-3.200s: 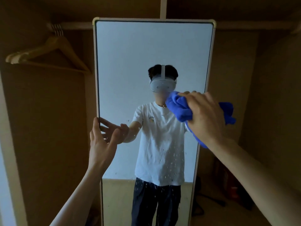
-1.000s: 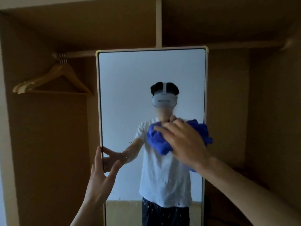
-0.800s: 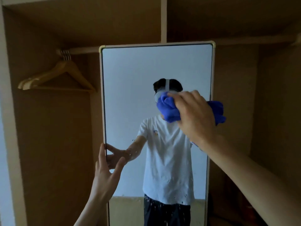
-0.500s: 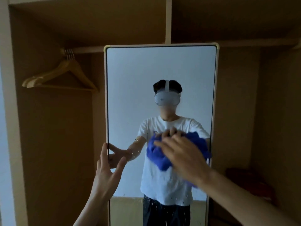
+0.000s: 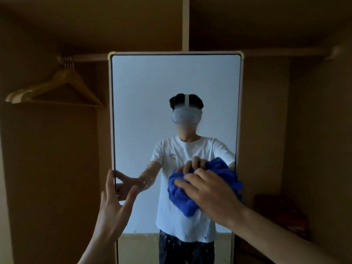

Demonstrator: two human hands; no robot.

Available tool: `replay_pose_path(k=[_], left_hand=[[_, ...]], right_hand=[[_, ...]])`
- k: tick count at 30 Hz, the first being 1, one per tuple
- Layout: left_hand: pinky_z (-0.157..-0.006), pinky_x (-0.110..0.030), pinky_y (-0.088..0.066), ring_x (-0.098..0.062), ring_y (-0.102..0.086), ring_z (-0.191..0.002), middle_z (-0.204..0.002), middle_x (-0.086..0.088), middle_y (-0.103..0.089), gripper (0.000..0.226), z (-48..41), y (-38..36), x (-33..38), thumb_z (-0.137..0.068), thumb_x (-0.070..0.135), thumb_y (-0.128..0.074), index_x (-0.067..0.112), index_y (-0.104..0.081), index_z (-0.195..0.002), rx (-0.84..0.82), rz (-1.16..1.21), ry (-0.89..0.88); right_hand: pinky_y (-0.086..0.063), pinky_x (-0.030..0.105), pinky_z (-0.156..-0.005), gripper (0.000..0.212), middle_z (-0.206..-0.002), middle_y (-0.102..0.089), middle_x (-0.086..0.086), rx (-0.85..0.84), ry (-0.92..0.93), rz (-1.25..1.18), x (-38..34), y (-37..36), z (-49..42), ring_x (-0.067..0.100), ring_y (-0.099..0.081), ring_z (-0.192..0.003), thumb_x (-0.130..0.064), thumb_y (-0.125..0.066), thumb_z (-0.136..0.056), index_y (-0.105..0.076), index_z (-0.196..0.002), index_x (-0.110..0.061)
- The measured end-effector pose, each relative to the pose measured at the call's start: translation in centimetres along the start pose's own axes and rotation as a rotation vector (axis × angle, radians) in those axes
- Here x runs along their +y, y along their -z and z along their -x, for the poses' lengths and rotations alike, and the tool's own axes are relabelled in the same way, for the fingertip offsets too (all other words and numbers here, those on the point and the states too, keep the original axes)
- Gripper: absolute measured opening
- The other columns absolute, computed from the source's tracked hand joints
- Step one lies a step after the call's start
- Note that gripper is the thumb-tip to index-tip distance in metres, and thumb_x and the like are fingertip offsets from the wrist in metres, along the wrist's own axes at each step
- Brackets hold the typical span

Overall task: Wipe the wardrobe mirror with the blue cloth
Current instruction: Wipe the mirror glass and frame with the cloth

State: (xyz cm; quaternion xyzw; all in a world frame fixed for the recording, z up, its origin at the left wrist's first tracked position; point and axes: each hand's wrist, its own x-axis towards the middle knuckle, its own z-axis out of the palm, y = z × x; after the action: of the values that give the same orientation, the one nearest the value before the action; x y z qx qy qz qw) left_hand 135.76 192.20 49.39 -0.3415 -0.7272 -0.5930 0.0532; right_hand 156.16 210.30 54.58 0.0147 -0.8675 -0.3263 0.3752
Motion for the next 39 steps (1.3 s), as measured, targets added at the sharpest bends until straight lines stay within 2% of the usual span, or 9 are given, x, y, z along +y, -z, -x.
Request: replay_pose_path(k=[7,9,15,20,22,26,31,36,39], left_hand=[[-0.107,-0.061,-0.045,-0.036,-0.044,-0.141,-0.163,-0.01,-0.022,0.105,0.3,-0.7,0.4,-0.07,0.09,-0.041,0.056,0.012,-0.154,0.018,-0.037,0.013],[-0.107,-0.061,-0.046,-0.037,-0.045,-0.14,-0.163,-0.01,-0.024,0.105,0.4,-0.7,0.3,-0.069,0.09,-0.04,0.056,0.012,-0.155,0.027,-0.034,0.016],[-0.109,-0.061,-0.044,-0.038,-0.043,-0.141,-0.162,-0.011,-0.024,0.101,0.6,-0.7,0.4,-0.074,0.084,-0.042,0.055,0.011,-0.155,0.029,-0.028,0.033],[-0.11,-0.061,-0.042,-0.035,-0.043,-0.138,-0.155,-0.01,-0.031,0.101,0.5,-1.1,0.4,-0.075,0.082,-0.04,0.051,0.012,-0.157,0.044,-0.053,0.044],[-0.112,-0.062,-0.039,-0.035,-0.041,-0.14,-0.154,-0.009,-0.032,0.101,0.4,-1.3,0.4,-0.075,0.082,-0.039,0.051,0.012,-0.157,0.05,-0.054,0.05],[-0.114,-0.062,-0.036,-0.034,-0.037,-0.143,-0.155,-0.009,-0.032,0.101,0.4,-1.5,0.4,-0.076,0.08,-0.04,0.05,0.011,-0.158,0.062,-0.044,0.05],[-0.114,-0.062,-0.038,-0.033,-0.042,-0.138,-0.152,-0.011,-0.037,0.103,0.3,-1.4,0.4,-0.077,0.077,-0.041,0.044,0.011,-0.16,0.044,-0.048,0.046],[-0.115,-0.06,-0.035,-0.035,-0.034,-0.145,-0.158,-0.009,-0.029,0.101,0.4,-1.8,0.4,-0.076,0.079,-0.04,0.05,0.012,-0.157,0.057,-0.035,0.065],[-0.114,-0.059,-0.036,-0.033,-0.037,-0.143,-0.155,-0.008,-0.031,0.099,0.4,-1.8,0.0,-0.077,0.08,-0.041,0.053,0.013,-0.156,0.063,-0.037,0.054]], right_hand=[[-0.032,0.027,-0.077,0.034,-0.102,-0.059,-0.002,0.209,-0.446,0.016,11.1,5.9,-5.3,0.021,-0.057,-0.096,-0.018,-0.048,-0.08,-0.055,-0.112,-0.025],[-0.033,0.028,-0.08,0.028,-0.098,-0.057,-0.005,0.139,-0.408,0.011,9.1,4.7,-4.1,0.022,-0.057,-0.095,-0.01,-0.055,-0.081,-0.054,-0.106,-0.024],[-0.052,0.043,-0.085,0.047,-0.114,-0.066,0.001,0.009,-0.168,-0.09,3.2,1.6,2.2,0.024,-0.057,-0.096,-0.008,-0.066,-0.085,-0.064,-0.131,-0.014],[-0.043,0.036,-0.092,0.036,-0.112,-0.053,-0.01,0.013,-0.417,0.046,9.8,5.2,-2.5,0.021,-0.052,-0.109,-0.017,-0.056,-0.09,-0.054,-0.125,-0.023],[-0.045,0.033,-0.086,0.033,-0.108,-0.051,-0.011,0.049,-0.494,0.065,10.6,5.8,-3.3,0.019,-0.05,-0.107,-0.018,-0.05,-0.09,-0.051,-0.123,-0.024],[-0.05,0.033,-0.062,0.06,-0.105,-0.062,0.006,0.136,-0.501,-0.061,5.1,3.9,-0.7,0.027,-0.056,-0.095,-0.002,-0.074,-0.065,-0.064,-0.124,-0.008],[-0.055,0.035,-0.081,0.062,-0.109,-0.065,0.001,-0.023,-0.281,-0.114,2.0,1.6,3.1,0.023,-0.058,-0.093,-0.009,-0.073,-0.071,-0.065,-0.132,-0.013],[-0.05,0.033,-0.074,0.043,-0.109,-0.061,0.001,0.116,-0.528,-0.072,8.1,5.5,-2.3,0.025,-0.056,-0.1,-0.002,-0.069,-0.077,-0.062,-0.117,-0.015],[-0.045,0.036,-0.073,0.052,-0.108,-0.061,0.009,0.233,-0.636,-0.046,9.0,6.3,-3.6,0.029,-0.058,-0.095,0.0,-0.076,-0.068,-0.063,-0.118,-0.01]])
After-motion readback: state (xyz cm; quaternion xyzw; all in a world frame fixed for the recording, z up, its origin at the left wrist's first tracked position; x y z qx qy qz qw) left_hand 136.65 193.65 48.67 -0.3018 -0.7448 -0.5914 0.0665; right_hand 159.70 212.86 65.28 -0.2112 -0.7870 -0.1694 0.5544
